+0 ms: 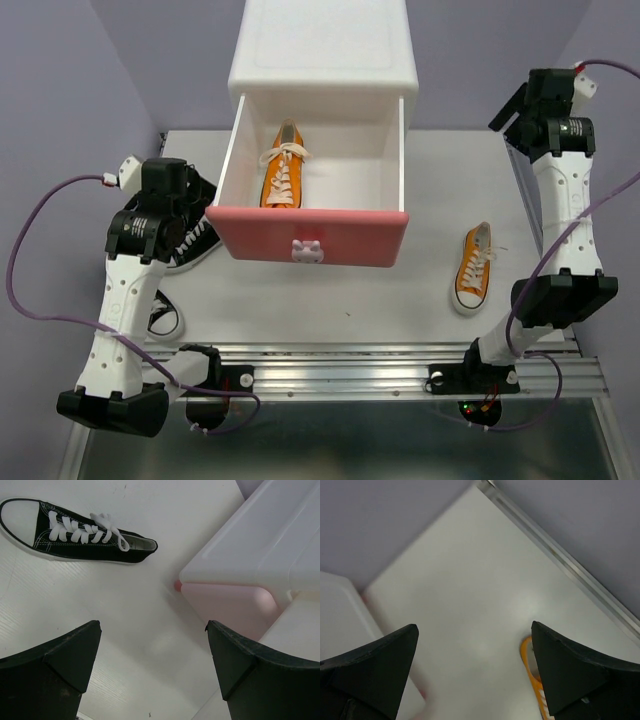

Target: Place and organize the shoes in the shoe cabinet

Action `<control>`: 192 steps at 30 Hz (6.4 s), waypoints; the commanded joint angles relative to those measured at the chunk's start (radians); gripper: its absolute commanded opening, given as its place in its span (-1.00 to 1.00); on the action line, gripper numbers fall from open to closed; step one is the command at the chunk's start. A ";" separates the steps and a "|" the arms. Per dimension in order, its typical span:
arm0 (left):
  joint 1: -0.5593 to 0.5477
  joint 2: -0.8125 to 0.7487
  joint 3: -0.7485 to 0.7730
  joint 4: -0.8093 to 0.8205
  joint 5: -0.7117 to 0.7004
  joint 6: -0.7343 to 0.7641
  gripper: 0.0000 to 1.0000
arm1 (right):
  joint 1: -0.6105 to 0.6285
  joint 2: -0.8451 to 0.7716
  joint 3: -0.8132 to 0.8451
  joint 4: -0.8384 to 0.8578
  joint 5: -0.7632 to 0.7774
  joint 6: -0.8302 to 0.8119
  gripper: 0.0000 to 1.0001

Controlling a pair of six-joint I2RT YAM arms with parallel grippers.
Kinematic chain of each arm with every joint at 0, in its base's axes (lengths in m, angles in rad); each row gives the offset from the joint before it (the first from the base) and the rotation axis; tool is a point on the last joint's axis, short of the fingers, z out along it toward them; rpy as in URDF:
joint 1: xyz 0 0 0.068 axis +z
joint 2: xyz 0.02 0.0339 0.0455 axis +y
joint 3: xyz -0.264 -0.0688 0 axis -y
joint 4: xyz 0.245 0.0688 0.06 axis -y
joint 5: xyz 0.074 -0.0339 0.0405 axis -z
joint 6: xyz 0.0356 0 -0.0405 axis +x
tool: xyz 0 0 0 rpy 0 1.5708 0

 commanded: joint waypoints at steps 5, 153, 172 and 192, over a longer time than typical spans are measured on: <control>0.006 -0.059 -0.058 -0.003 0.018 -0.031 0.97 | -0.037 -0.109 -0.325 -0.333 -0.057 0.033 1.00; 0.006 -0.023 -0.069 0.018 0.041 -0.055 0.97 | 0.797 -0.021 0.208 0.148 -0.672 0.007 -0.99; 0.006 -0.036 -0.084 0.017 0.038 -0.055 0.97 | 0.797 0.009 0.239 -0.016 -0.605 -0.017 -0.99; 0.006 -0.032 -0.093 0.017 0.034 -0.038 0.97 | 0.806 0.080 0.354 -0.180 -0.365 0.038 -0.99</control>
